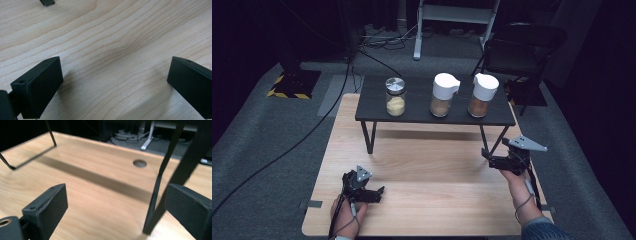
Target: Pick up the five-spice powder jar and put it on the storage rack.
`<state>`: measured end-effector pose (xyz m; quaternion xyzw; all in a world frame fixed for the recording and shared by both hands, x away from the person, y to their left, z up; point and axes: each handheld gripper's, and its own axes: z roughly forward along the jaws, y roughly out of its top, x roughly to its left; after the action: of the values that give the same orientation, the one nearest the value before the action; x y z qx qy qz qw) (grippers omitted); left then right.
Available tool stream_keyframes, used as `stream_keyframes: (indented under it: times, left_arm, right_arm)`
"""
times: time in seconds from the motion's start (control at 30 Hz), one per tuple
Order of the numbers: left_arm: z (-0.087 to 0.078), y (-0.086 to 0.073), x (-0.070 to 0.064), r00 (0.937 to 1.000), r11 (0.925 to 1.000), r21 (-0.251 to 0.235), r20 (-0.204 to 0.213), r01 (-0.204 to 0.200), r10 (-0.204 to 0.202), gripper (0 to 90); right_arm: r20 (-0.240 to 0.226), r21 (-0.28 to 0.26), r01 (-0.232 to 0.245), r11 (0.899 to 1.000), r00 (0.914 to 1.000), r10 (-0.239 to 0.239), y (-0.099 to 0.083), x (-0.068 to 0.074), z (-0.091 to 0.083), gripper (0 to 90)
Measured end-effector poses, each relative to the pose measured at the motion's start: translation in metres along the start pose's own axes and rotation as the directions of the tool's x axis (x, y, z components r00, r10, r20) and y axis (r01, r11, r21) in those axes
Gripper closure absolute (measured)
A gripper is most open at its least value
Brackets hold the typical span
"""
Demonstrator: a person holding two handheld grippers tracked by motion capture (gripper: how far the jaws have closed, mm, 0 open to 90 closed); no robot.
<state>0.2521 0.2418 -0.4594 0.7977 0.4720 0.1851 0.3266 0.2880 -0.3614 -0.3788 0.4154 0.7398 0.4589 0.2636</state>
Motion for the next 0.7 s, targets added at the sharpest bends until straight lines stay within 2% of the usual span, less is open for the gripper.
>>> stream_keyframes:
  times: [0.43,0.7]
  left_arm:
    - [0.000,0.000,0.000,1.0000,1.0000,0.000,0.000,0.000,0.000,0.3]
    - [0.000,0.000,0.000,1.0000,1.0000,0.000,0.000,0.000,0.000,0.3]
  right_arm:
    - [0.019,0.101,0.029,0.994,0.9993,-0.031,-0.036,-0.001,0.007,3.4]
    - [0.032,0.166,0.058,0.984,0.9974,-0.064,-0.051,0.000,0.013,3.3]
